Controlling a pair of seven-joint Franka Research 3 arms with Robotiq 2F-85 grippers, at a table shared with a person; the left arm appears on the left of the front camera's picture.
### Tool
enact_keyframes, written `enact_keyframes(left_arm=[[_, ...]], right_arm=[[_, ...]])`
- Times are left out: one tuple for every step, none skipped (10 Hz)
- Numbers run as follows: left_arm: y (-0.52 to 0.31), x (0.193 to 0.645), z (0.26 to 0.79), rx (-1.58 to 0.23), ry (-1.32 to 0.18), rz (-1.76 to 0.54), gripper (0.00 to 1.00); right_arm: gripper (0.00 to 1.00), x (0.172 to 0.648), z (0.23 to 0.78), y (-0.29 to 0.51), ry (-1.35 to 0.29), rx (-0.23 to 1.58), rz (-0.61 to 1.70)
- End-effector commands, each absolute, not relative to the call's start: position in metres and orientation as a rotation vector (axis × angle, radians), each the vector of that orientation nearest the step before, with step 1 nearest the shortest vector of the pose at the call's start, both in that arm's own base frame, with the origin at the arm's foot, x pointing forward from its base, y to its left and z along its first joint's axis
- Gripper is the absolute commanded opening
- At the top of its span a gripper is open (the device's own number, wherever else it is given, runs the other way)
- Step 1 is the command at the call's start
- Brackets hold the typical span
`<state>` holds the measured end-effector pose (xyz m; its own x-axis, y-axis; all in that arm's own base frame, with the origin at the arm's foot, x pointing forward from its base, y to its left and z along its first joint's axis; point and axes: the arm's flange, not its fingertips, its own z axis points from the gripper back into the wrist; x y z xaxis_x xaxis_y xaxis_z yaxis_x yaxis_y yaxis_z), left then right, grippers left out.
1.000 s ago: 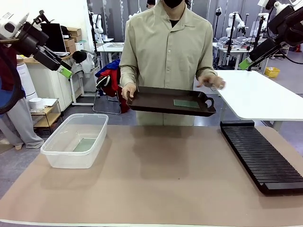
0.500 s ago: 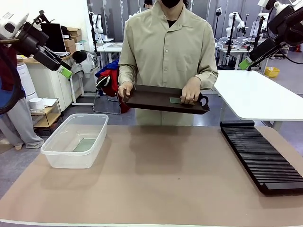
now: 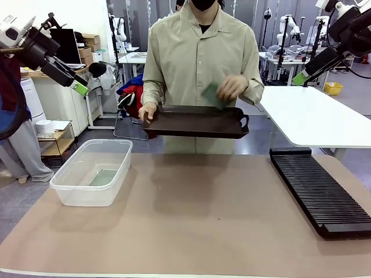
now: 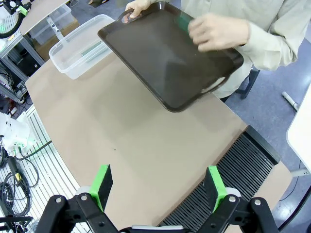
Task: Sort PCBs into racks and boxes based on the side picked up.
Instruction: Pick up the Blank PCB handed by the Human.
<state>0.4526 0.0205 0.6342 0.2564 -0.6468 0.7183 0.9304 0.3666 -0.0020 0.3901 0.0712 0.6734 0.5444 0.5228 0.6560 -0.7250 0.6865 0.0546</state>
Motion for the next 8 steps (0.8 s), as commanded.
enact_keyframes(left_arm=[[0.0205,0.4521,0.6344,-0.480,-0.701,-1.144,1.00],[0.0205,0.4521,0.6344,-0.480,-0.701,-1.144,1.00],[0.0205,0.4521,0.6344,-0.480,-0.701,-1.144,1.00],[0.0205,0.4521,0.6344,-0.480,-0.701,-1.144,1.00],[0.0205,0.4521,0.6344,-0.480,-0.701,-1.144,1.00],[0.0205,0.4521,0.6344,-0.480,-0.701,-1.144,1.00],[0.0205,0.4521,0.6344,-0.480,-0.701,-1.144,1.00],[0.0205,0.4521,0.6344,-0.480,-0.701,-1.144,1.00]], right_arm=[[1.00,0.3905,0.6715,0.0718,-0.650,0.342,0.758],[1.00,0.3905,0.6715,0.0718,-0.650,0.342,0.758],[1.00,0.3905,0.6715,0.0718,-0.650,0.342,0.758],[1.00,0.3905,0.6715,0.0718,-0.650,0.342,0.758],[1.00,0.3905,0.6715,0.0718,-0.650,0.342,0.758],[1.00,0.3905,0.6715,0.0718,-0.650,0.342,0.758],[1.00,0.3905,0.6715,0.0718,-0.650,0.342,0.758],[1.00,0.3905,0.6715,0.0718,-0.650,0.342,0.758]])
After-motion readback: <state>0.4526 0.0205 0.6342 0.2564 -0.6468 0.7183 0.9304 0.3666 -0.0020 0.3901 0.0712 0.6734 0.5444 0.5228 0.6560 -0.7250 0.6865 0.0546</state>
